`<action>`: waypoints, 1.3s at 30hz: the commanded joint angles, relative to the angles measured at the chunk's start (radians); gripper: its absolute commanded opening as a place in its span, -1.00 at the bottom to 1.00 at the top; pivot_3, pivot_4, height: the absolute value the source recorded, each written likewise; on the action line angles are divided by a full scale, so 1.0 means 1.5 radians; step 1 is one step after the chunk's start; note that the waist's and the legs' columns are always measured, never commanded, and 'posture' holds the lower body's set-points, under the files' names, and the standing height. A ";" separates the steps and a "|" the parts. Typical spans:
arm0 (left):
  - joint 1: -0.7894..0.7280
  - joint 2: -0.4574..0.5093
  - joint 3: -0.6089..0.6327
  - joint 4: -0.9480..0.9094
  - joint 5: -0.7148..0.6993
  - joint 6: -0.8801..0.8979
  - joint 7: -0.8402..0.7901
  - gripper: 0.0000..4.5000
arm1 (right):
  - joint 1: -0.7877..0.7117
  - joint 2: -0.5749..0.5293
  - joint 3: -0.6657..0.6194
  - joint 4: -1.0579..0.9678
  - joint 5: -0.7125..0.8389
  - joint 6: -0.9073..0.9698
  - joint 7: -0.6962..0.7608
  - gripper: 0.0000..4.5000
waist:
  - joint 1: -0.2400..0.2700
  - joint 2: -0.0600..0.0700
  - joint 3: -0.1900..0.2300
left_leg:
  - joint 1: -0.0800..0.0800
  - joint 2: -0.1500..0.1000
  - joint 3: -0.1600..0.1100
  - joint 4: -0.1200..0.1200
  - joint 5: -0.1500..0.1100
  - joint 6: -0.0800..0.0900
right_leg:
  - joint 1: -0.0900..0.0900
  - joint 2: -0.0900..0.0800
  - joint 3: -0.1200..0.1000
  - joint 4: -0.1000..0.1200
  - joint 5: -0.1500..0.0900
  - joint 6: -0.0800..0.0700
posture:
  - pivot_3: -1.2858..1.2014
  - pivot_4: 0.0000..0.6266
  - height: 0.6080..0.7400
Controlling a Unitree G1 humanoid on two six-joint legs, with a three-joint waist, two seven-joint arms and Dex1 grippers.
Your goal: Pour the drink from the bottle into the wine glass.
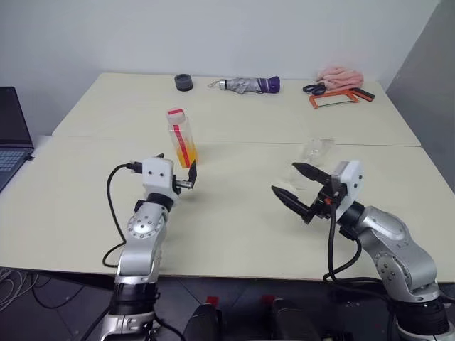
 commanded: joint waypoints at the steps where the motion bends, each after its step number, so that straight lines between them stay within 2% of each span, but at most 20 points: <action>1: -0.024 -0.011 -0.008 0.010 0.024 -0.008 0.029 0.98 | -0.015 -0.008 -0.005 -0.028 0.026 0.025 0.004 1.00 | 0.001 0.000 0.000 | 0.000 0.000 0.000 0.000 0.000 0.000 | 0.000 0.000 0.000 0.000 0.000 0.000 | 0.03 -0.52 1.00; 11: -0.091 -0.048 0.004 0.061 0.039 -0.016 0.095 0.98 | -0.044 -0.025 0.010 -0.017 0.022 0.036 0.034 1.00 | 0.001 0.000 0.000 | -0.001 0.000 0.000 0.000 0.000 0.000 | 0.000 0.000 0.000 0.000 0.000 0.000 | 0.03 -0.52 1.00; 39: -0.245 -0.041 0.027 0.227 0.033 -0.001 0.142 0.98 | -0.128 0.005 0.057 0.003 0.015 0.047 0.037 1.00 | 0.001 0.000 0.000 | -0.001 0.000 0.000 0.000 0.000 0.000 | -0.001 -0.001 0.000 0.000 0.000 0.000 | 0.03 -0.52 1.00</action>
